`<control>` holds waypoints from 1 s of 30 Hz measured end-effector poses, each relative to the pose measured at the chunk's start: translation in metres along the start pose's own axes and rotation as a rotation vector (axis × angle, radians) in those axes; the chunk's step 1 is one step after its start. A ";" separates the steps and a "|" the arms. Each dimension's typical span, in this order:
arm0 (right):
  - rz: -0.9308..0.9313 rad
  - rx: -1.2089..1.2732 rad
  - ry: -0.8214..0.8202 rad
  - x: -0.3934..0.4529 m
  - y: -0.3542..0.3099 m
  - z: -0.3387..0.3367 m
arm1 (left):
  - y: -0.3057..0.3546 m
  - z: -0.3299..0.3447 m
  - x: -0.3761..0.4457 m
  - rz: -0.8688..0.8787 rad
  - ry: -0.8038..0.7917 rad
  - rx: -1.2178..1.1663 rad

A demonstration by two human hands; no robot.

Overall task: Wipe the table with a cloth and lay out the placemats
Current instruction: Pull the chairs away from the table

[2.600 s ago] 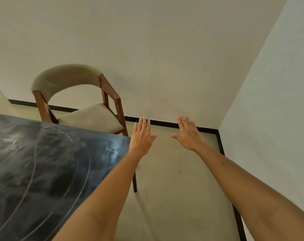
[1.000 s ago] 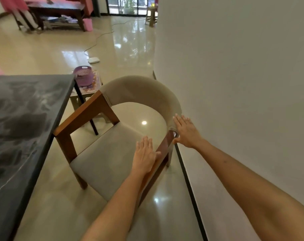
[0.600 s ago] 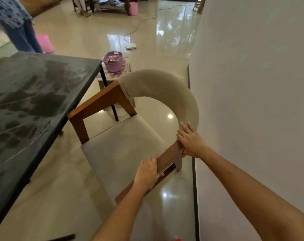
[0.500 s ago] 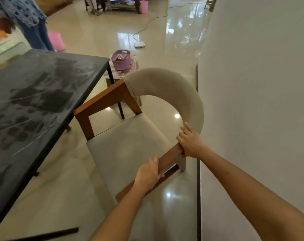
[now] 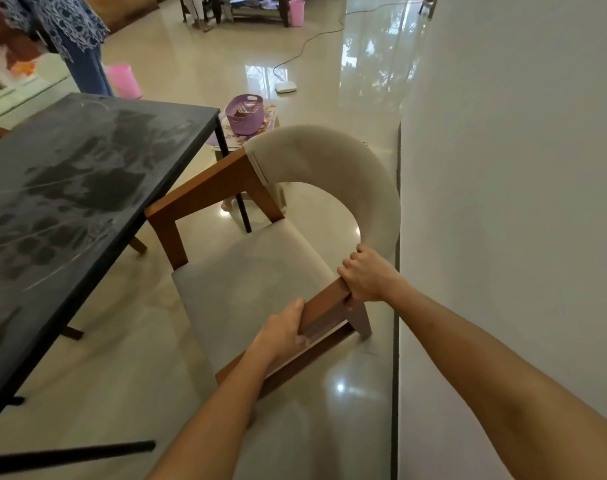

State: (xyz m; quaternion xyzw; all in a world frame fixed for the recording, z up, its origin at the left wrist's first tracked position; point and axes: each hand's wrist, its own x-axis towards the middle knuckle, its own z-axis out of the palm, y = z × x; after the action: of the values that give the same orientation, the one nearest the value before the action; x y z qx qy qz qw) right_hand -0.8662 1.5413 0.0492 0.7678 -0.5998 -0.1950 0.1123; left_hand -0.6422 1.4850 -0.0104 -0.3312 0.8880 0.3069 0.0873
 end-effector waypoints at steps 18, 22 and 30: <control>0.254 0.208 0.039 -0.056 -0.211 -0.066 | -0.086 -0.008 -0.158 0.150 -0.269 0.323; 0.306 0.236 -0.073 -0.052 -0.262 -0.091 | -0.113 -0.014 -0.185 0.192 -0.274 0.393; 0.377 0.315 -0.169 -0.048 -0.283 -0.117 | -0.127 -0.001 -0.205 0.054 -0.157 0.349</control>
State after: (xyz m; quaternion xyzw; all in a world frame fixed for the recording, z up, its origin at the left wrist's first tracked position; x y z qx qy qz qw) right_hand -0.5772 1.6529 0.0471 0.6313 -0.7627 -0.1382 -0.0250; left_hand -0.4037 1.5183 0.0021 -0.2620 0.9268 0.1755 0.2039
